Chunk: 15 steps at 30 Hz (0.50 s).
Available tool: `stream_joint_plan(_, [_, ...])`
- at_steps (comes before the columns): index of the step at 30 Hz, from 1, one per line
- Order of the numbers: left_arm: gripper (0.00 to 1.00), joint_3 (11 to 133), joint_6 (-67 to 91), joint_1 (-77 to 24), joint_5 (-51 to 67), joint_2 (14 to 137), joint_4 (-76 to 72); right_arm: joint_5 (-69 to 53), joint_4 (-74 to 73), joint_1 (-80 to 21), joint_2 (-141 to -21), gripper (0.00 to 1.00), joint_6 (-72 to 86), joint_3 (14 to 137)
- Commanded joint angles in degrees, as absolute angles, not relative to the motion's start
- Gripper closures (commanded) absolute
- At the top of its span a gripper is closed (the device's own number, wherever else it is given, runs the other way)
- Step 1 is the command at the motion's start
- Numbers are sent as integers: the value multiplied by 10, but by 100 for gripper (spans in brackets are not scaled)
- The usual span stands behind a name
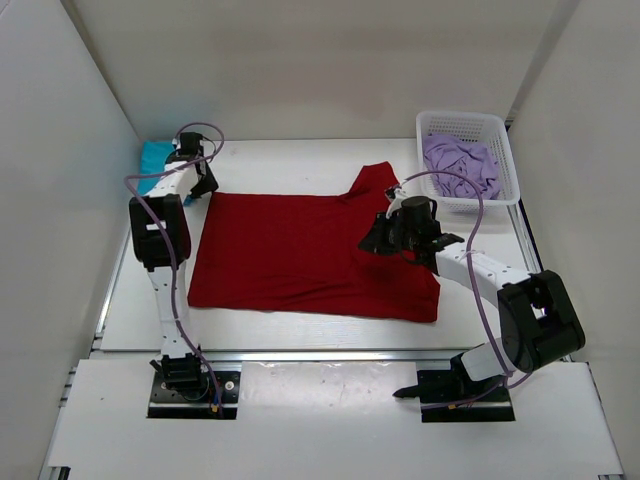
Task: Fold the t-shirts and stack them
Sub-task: Grap the side of the flattened tshirt furthest away from the robot with both arms
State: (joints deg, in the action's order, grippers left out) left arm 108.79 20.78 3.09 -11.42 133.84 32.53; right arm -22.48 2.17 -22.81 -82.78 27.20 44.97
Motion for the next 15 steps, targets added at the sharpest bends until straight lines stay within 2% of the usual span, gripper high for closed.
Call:
stream_joint_plan(1, [49,1108,187,18,-123,1341,321,-230,54,-235,-820,95,271,454])
stream_joint_plan(5, [44,1110,195,17,-93,1335,307,-236,54,-242,-838,95,272,461])
stream_joint_plan(10, [54,1194,185,9,-109,1380,367,-240,58,-241,-837,96,274,455])
stream_joint_plan(12, [62,1218,179,10,-113,1391,388,-239,57,-236,-826,95,273,459])
stream_joint_plan(15, [62,1208,173,9,-117,1395,389,-236,52,-222,-812,95,274,461])
